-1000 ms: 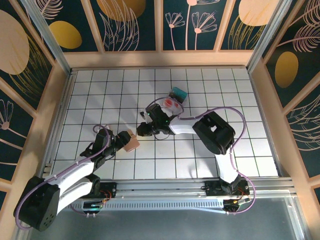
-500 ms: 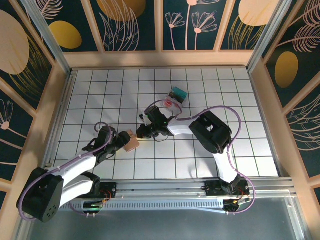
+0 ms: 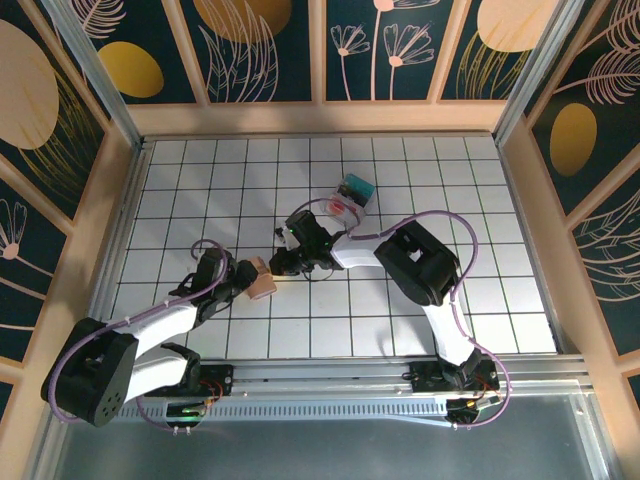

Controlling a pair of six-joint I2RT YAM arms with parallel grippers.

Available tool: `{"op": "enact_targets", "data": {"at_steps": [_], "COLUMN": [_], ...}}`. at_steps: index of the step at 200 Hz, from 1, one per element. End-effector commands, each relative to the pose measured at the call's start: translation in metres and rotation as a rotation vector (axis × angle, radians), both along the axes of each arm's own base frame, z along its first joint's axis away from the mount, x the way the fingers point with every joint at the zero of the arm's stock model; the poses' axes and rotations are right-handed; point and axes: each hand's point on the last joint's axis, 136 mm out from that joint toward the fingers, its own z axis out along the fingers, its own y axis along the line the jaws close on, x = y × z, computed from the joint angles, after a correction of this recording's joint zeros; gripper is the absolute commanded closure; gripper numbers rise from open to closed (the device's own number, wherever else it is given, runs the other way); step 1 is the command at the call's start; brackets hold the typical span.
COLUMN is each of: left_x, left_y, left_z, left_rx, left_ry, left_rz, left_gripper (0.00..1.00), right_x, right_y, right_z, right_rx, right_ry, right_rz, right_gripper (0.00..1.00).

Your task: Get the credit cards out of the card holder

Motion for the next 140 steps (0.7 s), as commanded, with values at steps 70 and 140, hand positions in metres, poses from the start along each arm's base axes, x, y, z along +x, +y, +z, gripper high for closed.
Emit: {"op": "enact_targets", "data": {"at_steps": [70, 140], "left_x": [0.010, 0.021], "left_y": [-0.016, -0.049], "left_z": [0.035, 0.099], "left_rx": [-0.057, -0.154], "left_ry": [-0.123, -0.349], "left_rz": [-0.059, -0.245], "left_gripper": [0.90, 1.00], "right_x": [0.024, 0.047], "right_y": [-0.036, -0.095], "right_z": [0.028, 0.103], "right_rx": [-0.050, 0.032], "right_ry": [-0.074, -0.241], "right_rz": [-0.136, -0.267], "right_gripper": [0.66, 0.38]}}
